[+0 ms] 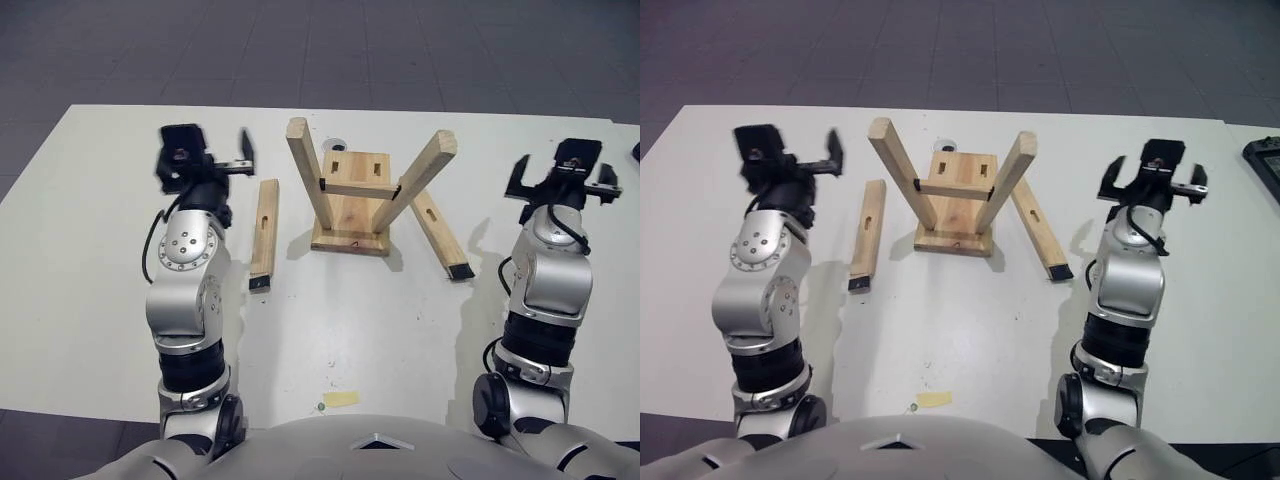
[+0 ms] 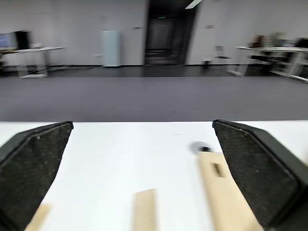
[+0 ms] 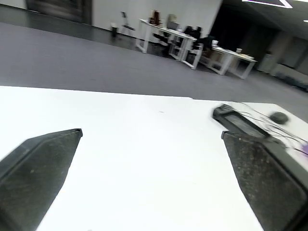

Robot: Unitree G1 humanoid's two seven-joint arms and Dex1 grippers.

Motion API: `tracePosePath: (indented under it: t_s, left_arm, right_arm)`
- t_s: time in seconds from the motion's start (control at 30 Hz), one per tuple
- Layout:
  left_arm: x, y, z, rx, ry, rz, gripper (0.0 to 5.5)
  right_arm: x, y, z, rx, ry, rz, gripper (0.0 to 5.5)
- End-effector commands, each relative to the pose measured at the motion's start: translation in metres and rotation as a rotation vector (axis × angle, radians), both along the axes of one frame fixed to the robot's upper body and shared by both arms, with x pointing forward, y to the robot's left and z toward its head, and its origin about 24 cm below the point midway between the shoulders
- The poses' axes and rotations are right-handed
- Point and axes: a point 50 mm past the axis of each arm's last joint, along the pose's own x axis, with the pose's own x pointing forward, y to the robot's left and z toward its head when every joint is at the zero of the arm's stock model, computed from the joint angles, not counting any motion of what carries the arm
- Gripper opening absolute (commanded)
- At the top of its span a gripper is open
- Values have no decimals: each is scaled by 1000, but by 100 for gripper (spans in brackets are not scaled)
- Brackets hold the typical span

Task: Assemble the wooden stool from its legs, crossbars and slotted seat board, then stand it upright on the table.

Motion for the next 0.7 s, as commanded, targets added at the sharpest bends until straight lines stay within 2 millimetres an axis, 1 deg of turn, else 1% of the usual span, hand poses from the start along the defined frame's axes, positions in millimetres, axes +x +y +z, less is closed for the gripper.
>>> tracePosePath:
  t_s: [0.03,0.07,0.13,0.23,0.3,0.37,0.43,0.5,0.6,0.7]
  left_arm:
    - [-24,-47,-31,107,163,-401,538]
    - [-23,-51,-36,108,187,-407,538]
    - [-16,-53,-43,108,223,-375,538]
    - [6,-42,-51,123,259,-237,538]
    - [16,-35,-52,90,272,-152,538]
    - [23,-29,-50,64,266,-55,538]
    - [27,-22,-49,64,249,28,538]
    - [28,-20,-49,45,247,62,538]
    - [27,-22,-48,30,244,58,538]
    - [25,-16,-51,40,259,82,538]
  right_arm:
    - [-14,86,11,66,4,547,540]
    - [-18,98,12,76,3,601,540]
    - [-19,109,12,71,4,618,540]
    - [-14,104,6,2,13,531,540]
    - [-10,96,-1,-48,39,460,540]
    - [-5,79,-15,-79,112,330,540]
    - [-1,62,-24,-98,157,197,540]
    - [0,48,-31,-92,188,93,540]
    - [3,30,-36,-106,203,-22,540]
    - [6,8,-30,-114,159,-143,540]
